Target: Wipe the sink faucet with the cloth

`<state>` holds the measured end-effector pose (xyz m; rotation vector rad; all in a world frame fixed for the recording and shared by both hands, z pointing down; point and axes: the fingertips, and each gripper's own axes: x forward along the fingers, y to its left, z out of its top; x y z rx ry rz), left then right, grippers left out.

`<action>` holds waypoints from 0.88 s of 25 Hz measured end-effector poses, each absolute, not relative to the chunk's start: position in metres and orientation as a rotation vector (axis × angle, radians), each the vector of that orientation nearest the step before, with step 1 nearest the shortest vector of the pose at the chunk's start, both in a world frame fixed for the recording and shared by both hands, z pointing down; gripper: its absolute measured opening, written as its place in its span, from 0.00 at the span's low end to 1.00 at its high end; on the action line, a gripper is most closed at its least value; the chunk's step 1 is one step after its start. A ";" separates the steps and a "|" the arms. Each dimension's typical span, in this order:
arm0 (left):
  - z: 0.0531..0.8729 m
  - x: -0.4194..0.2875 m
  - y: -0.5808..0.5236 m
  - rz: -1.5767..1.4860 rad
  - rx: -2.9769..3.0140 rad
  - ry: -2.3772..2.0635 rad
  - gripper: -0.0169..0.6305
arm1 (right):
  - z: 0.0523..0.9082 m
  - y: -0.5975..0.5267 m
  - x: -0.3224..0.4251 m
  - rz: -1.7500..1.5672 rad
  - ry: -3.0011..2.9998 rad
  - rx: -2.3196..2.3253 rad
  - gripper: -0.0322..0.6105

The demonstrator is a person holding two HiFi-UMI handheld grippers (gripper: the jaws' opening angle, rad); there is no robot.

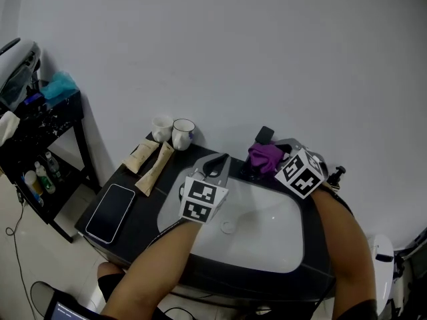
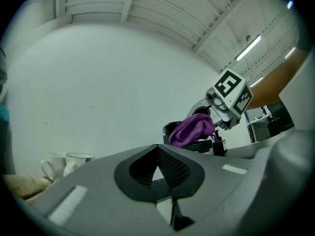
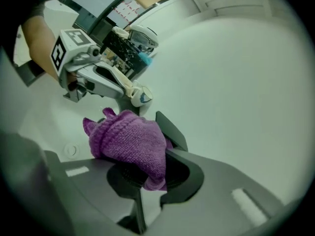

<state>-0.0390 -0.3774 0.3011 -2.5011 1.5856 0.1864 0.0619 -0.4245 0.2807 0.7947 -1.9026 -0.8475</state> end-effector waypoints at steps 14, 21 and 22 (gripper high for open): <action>0.305 -0.035 -0.388 0.173 -2.518 1.574 0.05 | 0.296 -0.422 0.053 -0.872 -1.786 0.622 0.12; 0.308 -0.035 -0.383 0.125 -2.503 1.575 0.05 | 0.307 -0.371 0.036 -0.991 -1.712 0.449 0.12; 0.308 -0.036 -0.382 0.126 -2.501 1.581 0.05 | 0.307 -0.364 0.034 -0.999 -1.712 0.434 0.12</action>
